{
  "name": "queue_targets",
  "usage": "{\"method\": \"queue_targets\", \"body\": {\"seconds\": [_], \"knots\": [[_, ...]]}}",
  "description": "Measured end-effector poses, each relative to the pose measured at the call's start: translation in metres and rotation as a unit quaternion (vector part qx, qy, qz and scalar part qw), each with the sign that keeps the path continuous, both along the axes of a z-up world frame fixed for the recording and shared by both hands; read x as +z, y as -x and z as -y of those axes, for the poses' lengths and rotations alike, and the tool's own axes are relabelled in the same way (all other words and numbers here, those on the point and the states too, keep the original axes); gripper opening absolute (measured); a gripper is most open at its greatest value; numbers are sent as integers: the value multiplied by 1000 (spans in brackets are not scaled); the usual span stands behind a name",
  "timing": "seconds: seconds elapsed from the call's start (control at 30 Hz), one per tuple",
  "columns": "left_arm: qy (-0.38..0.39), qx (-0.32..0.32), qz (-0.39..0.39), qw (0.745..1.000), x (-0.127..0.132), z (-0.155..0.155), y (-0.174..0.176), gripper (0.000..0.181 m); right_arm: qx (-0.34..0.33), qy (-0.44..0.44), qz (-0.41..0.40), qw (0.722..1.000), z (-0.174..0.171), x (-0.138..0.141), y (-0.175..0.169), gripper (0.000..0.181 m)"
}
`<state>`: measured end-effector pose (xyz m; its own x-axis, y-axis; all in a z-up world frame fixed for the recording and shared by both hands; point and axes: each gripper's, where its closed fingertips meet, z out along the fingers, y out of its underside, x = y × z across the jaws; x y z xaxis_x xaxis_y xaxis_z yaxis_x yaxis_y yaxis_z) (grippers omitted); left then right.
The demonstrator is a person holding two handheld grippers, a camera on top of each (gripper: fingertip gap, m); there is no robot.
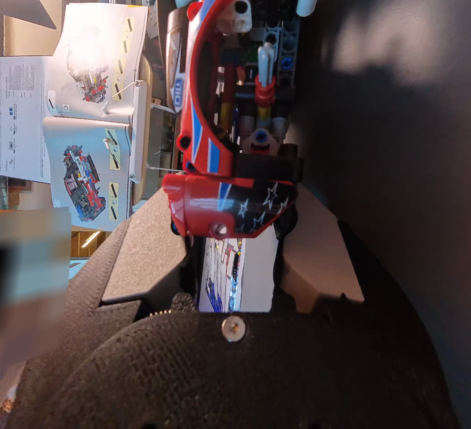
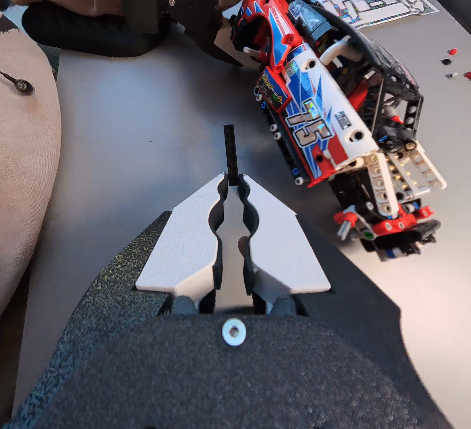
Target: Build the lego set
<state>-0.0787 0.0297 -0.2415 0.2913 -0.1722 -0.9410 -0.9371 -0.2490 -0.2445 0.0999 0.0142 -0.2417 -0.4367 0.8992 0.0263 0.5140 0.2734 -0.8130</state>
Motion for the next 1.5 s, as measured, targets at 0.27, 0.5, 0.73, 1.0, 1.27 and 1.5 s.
{"method": "queue_targets", "body": {"seconds": [0.27,0.5,0.73,1.0,1.27,1.5], "knots": [[26,6,-82,996,-6,-15,6,73,-49,25,-37,998,-14,12,-31,6],[130,-33,-250,959,-10,7,8,75,-81,48,-29,995,-13,14,-37,6],[238,-24,-269,933,-1,51,32,76,-74,73,-53,993,5,30,-28,5],[112,-223,237,939,81,85,-141,54,33,270,-5,962,68,69,-20,5],[100,-313,190,925,75,104,-186,10,78,376,113,916,98,72,-20,4],[291,-195,593,725,62,115,-185,0,42,154,-154,975,62,100,-6,20]]}}
